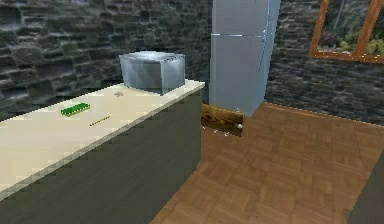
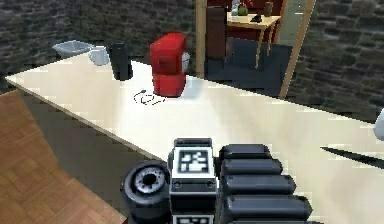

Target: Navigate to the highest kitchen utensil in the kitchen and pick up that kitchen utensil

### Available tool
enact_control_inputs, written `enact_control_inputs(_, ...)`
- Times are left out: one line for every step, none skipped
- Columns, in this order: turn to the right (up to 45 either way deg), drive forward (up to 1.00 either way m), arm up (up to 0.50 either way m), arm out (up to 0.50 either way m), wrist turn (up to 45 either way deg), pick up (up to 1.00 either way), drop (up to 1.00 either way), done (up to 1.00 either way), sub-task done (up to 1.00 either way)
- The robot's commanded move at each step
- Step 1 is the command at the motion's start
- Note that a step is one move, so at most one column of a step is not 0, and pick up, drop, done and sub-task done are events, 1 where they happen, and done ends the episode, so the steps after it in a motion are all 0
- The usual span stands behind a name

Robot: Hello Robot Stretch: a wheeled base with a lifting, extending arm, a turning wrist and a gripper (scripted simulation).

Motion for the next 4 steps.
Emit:
enact_control_inputs(36.0,0.00,0.00,0.00,0.0,0.00,0.00,0.00,0.00)
enact_control_inputs(0.0,1.00,0.00,0.00,0.0,0.00,0.00,0.00,0.00)
enact_control_inputs(6.0,0.00,0.00,0.00,0.0,0.00,0.00,0.00,0.00)
enact_control_inputs(0.0,0.60,0.00,0.00,0.0,0.00,0.00,0.00,0.00)
